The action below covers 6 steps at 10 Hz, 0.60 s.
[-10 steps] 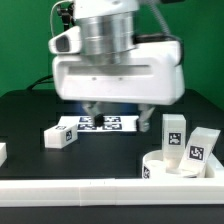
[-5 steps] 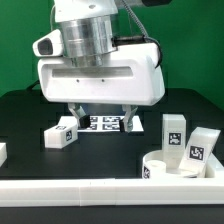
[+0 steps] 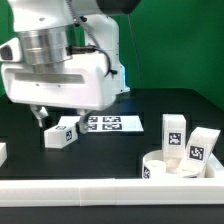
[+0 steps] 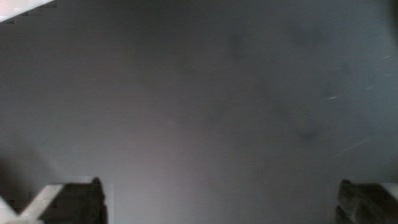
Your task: Assemble stool
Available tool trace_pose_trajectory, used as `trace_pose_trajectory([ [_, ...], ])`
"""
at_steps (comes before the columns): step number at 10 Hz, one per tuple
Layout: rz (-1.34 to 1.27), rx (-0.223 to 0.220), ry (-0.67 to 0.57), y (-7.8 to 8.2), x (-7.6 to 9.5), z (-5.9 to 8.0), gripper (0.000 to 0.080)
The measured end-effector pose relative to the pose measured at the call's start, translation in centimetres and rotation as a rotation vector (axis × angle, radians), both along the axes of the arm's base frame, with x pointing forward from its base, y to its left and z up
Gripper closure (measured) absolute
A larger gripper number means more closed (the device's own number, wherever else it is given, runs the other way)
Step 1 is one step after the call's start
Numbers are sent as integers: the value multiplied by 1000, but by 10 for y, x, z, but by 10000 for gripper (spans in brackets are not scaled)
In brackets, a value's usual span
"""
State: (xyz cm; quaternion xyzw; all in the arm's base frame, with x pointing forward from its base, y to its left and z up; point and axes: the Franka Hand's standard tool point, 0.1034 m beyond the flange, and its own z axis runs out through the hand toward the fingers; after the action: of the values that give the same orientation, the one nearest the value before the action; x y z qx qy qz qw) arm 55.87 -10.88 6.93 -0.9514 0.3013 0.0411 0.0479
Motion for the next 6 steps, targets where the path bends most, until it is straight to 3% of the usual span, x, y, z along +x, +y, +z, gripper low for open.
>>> trace_pose_trajectory([
  [1,-6,3,8,-14,-10,-5,151],
  [6,-17,2,10,-15,-15,-9,151],
])
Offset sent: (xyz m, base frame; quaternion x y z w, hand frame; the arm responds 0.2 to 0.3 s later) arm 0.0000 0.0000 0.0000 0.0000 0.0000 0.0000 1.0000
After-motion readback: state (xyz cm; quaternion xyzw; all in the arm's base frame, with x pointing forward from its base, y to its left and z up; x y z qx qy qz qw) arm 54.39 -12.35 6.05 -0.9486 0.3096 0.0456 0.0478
